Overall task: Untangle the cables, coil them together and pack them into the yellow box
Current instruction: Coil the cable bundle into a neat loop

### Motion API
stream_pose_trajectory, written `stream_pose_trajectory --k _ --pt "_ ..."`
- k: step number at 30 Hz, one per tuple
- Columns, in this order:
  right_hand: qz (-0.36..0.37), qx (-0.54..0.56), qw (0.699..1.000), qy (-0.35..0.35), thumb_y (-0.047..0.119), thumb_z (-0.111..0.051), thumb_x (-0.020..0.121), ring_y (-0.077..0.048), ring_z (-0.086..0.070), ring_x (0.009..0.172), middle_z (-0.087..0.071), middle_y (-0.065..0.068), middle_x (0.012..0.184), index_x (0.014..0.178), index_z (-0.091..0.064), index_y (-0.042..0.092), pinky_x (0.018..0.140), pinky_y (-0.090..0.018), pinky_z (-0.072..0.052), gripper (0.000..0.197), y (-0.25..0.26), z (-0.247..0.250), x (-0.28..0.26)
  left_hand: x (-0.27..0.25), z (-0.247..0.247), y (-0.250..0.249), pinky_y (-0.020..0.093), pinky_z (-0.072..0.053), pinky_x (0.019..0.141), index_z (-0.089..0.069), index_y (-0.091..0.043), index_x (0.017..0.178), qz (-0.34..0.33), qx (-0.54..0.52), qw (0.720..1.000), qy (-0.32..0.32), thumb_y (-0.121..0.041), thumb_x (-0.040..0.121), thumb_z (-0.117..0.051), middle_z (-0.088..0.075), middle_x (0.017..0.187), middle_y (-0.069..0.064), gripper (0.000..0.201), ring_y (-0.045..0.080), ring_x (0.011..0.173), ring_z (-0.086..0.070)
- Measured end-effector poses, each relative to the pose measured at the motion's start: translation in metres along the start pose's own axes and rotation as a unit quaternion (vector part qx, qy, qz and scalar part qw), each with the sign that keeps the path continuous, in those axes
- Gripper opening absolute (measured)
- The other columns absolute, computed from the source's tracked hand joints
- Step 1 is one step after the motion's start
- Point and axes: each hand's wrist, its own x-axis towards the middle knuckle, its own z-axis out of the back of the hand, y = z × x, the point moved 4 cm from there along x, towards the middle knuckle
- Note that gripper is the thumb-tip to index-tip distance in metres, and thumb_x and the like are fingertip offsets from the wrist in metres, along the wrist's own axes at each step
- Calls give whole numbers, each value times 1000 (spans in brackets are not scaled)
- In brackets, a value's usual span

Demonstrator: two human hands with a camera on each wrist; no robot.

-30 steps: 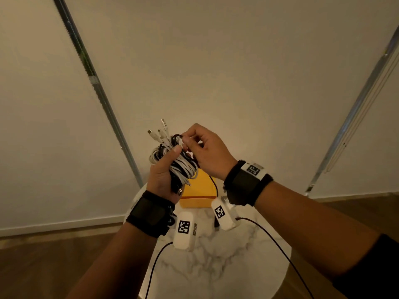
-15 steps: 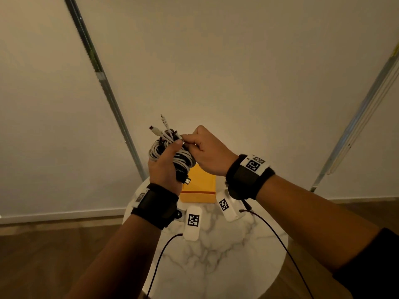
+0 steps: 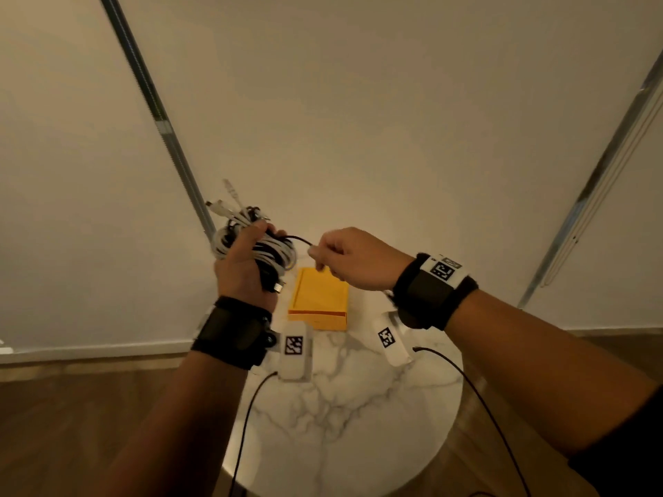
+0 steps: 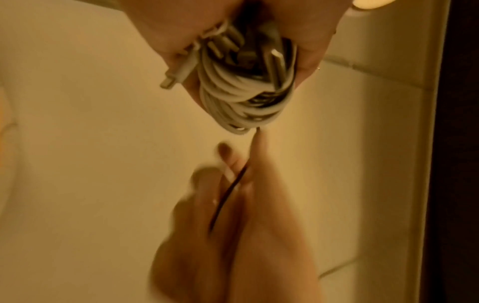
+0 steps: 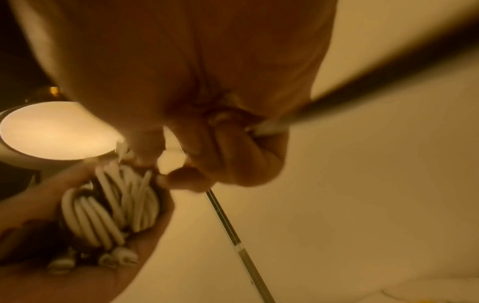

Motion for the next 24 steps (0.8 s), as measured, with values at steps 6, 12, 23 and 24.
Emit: stream_pose_trajectory --k 6,12,23,24 --pt "164 -226 960 26 39 -41 107 -14 -51 64 -61 9 77 107 -62 26 59 -34 -40 25 22 17 -23 -3 10 -19 42 -59 64 -59 -7 95 -214 269 939 -5 1 80 -76 -68 81 19 24 32 70 -70" --pt "239 -77 968 -30 26 -51 105 -26 -52 68 -59 -2 84 99 -47 9 60 -37 -43 18 44 32 -14 -26 -10 16 39 -55 57 -58 3 94 -187 320 923 99 -5 74 -75 -64 73 19 28 31 60 -63" --pt "25 276 952 -127 55 -33 99 -13 -41 137 -41 5 143 130 -36 29 115 -46 -39 40 -22 -19 10 -36 -29 62 36 -55 67 -60 -3 91 -52 118 988 83 -2 89 -59 -62 79 12 2 24 70 -63" --pt "22 292 950 -106 55 -31 101 -13 -41 138 -41 3 145 138 -33 29 116 -42 -39 44 -25 -19 12 -34 -27 64 36 -55 65 -60 -3 91 -49 125 988 77 -4 86 -60 -61 77 12 5 24 67 -62"
